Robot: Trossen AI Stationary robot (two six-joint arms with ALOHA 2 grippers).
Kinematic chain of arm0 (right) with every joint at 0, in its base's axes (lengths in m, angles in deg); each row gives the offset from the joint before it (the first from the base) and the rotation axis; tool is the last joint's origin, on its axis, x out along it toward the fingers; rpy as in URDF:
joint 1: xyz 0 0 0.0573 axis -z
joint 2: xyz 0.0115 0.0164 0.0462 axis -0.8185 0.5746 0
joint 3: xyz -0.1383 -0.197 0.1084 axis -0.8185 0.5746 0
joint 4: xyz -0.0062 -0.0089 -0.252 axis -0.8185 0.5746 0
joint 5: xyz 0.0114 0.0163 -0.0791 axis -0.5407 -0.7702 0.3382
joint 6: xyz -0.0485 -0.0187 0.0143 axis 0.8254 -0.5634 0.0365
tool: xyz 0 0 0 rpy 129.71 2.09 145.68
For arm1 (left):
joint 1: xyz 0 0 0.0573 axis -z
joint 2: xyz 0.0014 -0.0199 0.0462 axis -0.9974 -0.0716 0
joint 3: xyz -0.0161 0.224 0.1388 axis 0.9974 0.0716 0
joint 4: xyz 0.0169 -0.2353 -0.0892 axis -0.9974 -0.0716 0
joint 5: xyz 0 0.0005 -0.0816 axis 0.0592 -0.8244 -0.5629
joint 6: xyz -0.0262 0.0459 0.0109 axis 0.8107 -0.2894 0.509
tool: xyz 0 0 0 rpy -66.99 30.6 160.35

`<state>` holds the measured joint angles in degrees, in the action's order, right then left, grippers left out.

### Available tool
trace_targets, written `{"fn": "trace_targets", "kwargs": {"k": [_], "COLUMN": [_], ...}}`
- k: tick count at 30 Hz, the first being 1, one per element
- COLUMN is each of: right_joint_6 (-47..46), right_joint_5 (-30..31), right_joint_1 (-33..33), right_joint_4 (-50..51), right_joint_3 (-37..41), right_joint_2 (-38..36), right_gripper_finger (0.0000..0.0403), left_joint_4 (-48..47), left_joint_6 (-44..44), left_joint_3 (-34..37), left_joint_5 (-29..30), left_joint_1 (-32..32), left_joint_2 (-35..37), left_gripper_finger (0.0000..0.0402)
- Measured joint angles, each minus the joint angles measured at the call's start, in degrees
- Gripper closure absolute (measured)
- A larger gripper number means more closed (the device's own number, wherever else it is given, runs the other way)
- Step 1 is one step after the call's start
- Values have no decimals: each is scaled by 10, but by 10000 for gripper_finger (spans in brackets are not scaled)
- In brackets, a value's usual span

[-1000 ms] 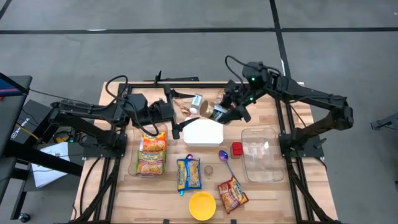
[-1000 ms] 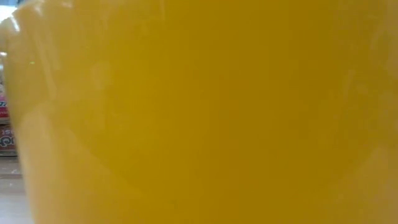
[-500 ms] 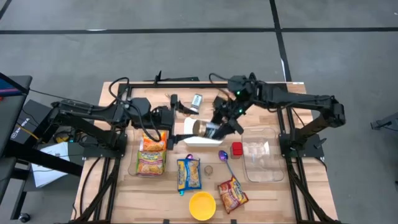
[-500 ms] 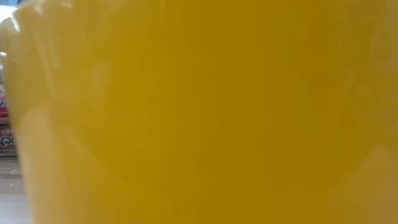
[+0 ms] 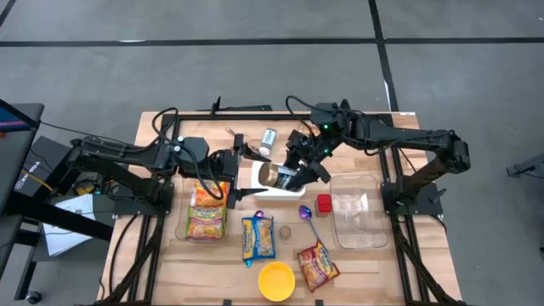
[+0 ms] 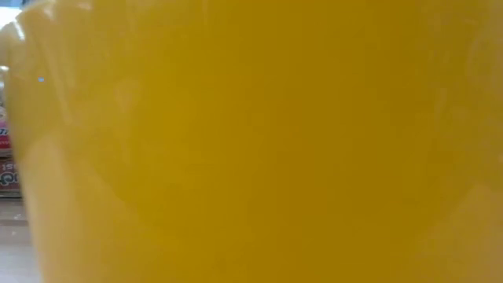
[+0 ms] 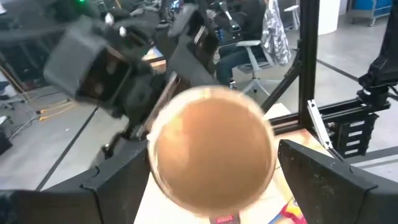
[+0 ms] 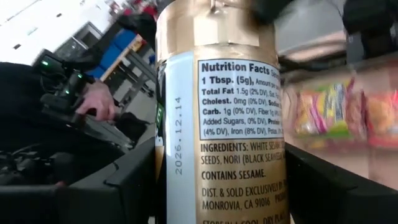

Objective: Pick & Place Food Item
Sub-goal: Put the gold seasoning bottle into the right transparent bin

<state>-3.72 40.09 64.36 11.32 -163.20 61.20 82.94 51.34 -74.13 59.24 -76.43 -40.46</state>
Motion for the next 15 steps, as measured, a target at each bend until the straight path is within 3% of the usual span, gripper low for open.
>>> {"fn": "trace_targets", "kwargs": {"k": [9, 15], "right_joint_6": [-47, -6], "right_joint_5": [0, 89], "right_joint_1": [0, 1], "right_joint_4": [-165, -210], "right_joint_3": [0, 0], "right_joint_2": [-17, -18], "right_gripper_finger": [132, 132], "left_joint_4": [45, 182], "left_joint_6": [32, 55], "left_joint_3": [0, 19], "left_joint_5": [27, 75], "left_joint_1": [-2, -2], "left_joint_2": [11, 8], "left_gripper_finger": [61, 61]}}
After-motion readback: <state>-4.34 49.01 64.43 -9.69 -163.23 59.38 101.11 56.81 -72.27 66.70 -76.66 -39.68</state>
